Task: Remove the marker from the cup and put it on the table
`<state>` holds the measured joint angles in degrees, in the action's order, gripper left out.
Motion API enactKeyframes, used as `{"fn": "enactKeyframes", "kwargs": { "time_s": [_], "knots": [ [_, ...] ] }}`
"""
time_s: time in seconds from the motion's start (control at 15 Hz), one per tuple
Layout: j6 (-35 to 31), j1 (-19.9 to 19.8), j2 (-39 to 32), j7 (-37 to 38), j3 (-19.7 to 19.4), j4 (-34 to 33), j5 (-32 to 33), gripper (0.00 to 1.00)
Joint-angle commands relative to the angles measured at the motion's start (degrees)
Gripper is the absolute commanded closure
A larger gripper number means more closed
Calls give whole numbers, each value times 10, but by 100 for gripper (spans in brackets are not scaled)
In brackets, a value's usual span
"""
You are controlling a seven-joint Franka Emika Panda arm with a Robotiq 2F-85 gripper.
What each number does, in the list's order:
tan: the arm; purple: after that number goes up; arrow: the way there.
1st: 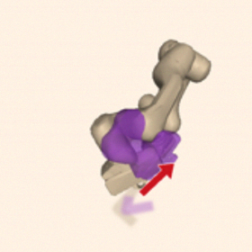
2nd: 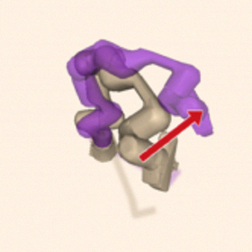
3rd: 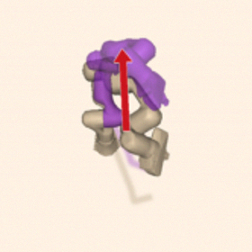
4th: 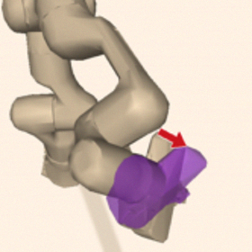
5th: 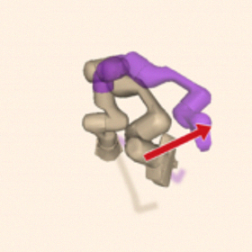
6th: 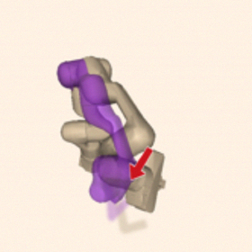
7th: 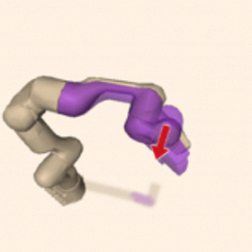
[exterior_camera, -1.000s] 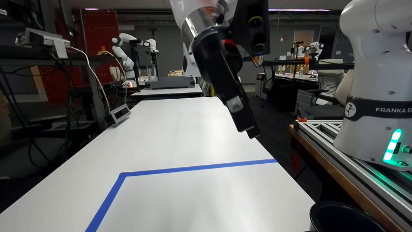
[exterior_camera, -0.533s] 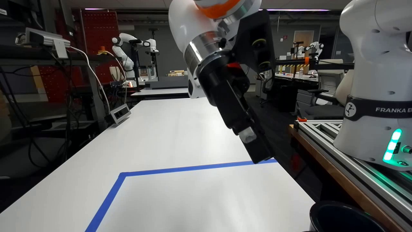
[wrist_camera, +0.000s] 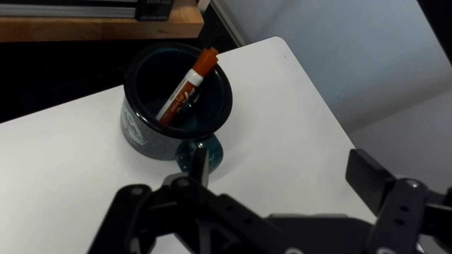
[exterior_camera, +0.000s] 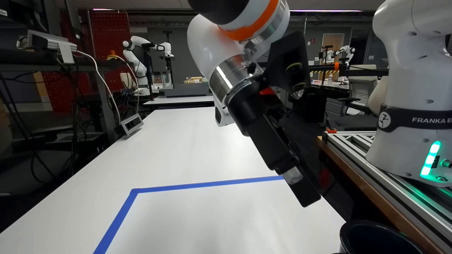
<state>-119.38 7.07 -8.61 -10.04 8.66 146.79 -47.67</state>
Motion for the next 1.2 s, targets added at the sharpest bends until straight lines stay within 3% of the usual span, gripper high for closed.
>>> {"fn": "enactKeyframes", "kwargs": {
  "time_s": [0.0,0.53,1.13],
  "knots": [
    [4,7,7,17,4,15,-4,0],
    [33,11,21,40,10,61,-1,0],
    [37,7,-1,37,1,37,18,0]
  ]
}}
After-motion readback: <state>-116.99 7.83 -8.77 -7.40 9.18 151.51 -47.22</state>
